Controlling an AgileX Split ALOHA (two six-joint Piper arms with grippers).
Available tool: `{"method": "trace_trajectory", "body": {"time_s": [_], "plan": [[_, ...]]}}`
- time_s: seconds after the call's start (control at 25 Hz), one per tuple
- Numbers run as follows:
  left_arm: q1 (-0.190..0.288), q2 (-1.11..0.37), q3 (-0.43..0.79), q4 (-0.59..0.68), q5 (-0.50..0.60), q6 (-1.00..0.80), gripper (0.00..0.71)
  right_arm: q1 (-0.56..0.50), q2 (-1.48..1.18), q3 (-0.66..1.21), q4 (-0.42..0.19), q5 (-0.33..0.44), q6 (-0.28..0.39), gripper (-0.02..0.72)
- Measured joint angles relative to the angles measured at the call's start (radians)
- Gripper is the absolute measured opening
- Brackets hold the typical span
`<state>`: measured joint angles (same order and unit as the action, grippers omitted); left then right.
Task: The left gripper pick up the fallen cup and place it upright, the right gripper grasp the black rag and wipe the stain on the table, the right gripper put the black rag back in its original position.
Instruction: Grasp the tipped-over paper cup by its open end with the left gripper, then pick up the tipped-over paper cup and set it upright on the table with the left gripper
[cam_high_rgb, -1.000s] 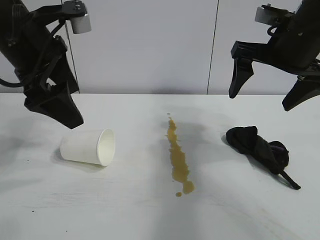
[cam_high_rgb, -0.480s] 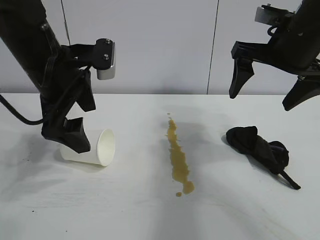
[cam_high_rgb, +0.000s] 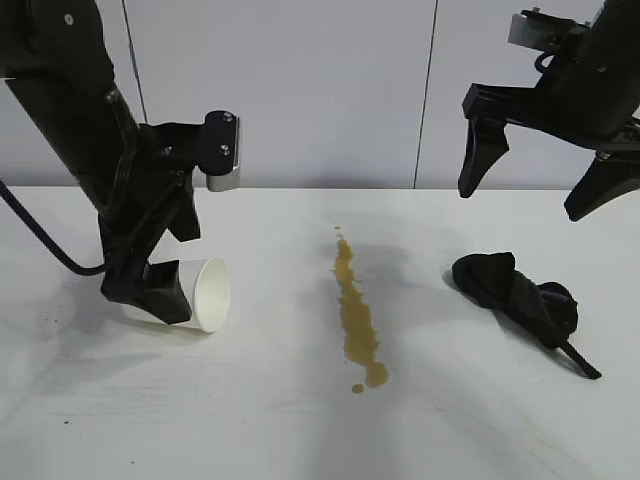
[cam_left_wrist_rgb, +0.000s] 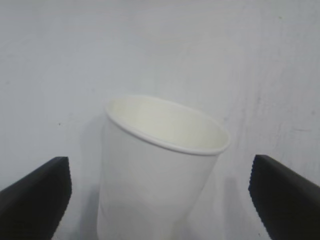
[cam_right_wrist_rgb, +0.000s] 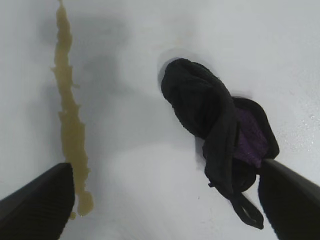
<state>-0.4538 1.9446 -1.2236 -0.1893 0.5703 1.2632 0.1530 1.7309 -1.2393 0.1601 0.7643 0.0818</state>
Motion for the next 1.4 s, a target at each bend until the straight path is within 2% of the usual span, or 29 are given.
{"method": "trace_trajectory", "body": {"time_s": [0.48,0.72,0.92,1.08,1.24,1.4], "plan": [[-0.010,0.067,0.000,0.001,-0.025,0.000,0.687,0.000,0.000,0.000,0.000,0.000,0.000,0.694],[-0.010,0.094,0.000,0.033,-0.029,0.000,0.609,0.000,0.000,0.000,0.000,-0.001,0.000,0.694],[-0.010,0.095,0.000,0.029,-0.049,0.000,0.483,0.000,0.000,0.000,0.000,-0.001,0.000,0.694],[-0.010,0.094,0.000,0.012,-0.062,0.000,0.461,0.000,0.000,0.000,-0.001,-0.001,0.000,0.694],[-0.006,0.064,0.000,-0.108,-0.070,0.049,0.457,0.000,0.000,0.000,-0.003,-0.001,0.000,0.694],[0.052,-0.014,0.000,-0.408,-0.033,0.279,0.456,0.000,0.000,0.000,-0.003,-0.001,0.000,0.694]]}}
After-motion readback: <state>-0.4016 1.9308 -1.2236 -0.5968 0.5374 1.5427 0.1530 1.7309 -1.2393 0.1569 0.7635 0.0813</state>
